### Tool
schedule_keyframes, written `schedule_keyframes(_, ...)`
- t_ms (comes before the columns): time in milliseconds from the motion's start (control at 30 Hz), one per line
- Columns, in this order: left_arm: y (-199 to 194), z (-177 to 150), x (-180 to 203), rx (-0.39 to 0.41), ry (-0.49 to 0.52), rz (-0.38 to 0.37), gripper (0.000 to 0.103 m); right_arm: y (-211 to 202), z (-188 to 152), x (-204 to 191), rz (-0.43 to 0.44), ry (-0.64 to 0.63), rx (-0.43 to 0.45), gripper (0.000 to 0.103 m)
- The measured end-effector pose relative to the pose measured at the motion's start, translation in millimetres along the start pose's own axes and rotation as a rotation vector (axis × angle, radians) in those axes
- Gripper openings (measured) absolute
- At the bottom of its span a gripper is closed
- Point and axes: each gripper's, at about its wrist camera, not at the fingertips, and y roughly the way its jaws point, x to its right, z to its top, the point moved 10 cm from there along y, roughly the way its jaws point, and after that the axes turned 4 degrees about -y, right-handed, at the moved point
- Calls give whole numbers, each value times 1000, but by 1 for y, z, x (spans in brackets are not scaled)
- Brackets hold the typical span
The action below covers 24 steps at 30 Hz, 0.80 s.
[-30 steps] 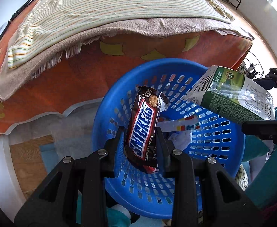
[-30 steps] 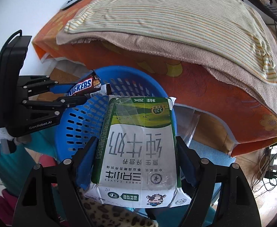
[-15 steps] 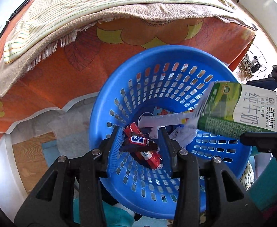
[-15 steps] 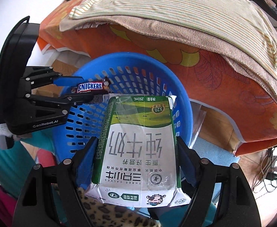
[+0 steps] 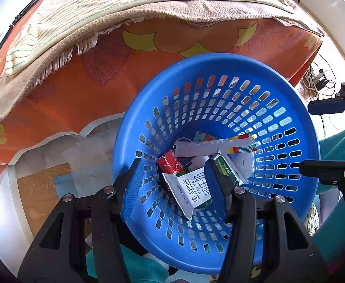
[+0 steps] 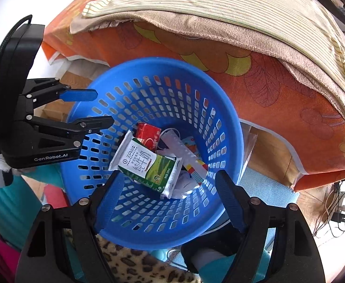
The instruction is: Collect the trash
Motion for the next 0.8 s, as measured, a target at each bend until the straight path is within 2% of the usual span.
schedule_keyframes(133, -2, 2, -2, 6, -10, 8, 55, 1, 0, 3, -11, 7, 0, 79)
schedule_keyframes(267, -10, 7, -6, 27, -30, 11, 64, -1, 1, 6, -29, 10, 5, 79)
schedule_keyframes(433, -21, 16, -9, 59, -51, 10, 65, -6, 5, 13, -47, 27, 19, 80)
schedule_keyframes(500, -24, 19, -10, 68, -59, 9, 70, -8, 7, 16, -57, 30, 25, 79)
schedule_keyframes(800, -43, 34, -12, 108, -73, 4, 70, -16, 15, 29, -106, 25, 32, 79)
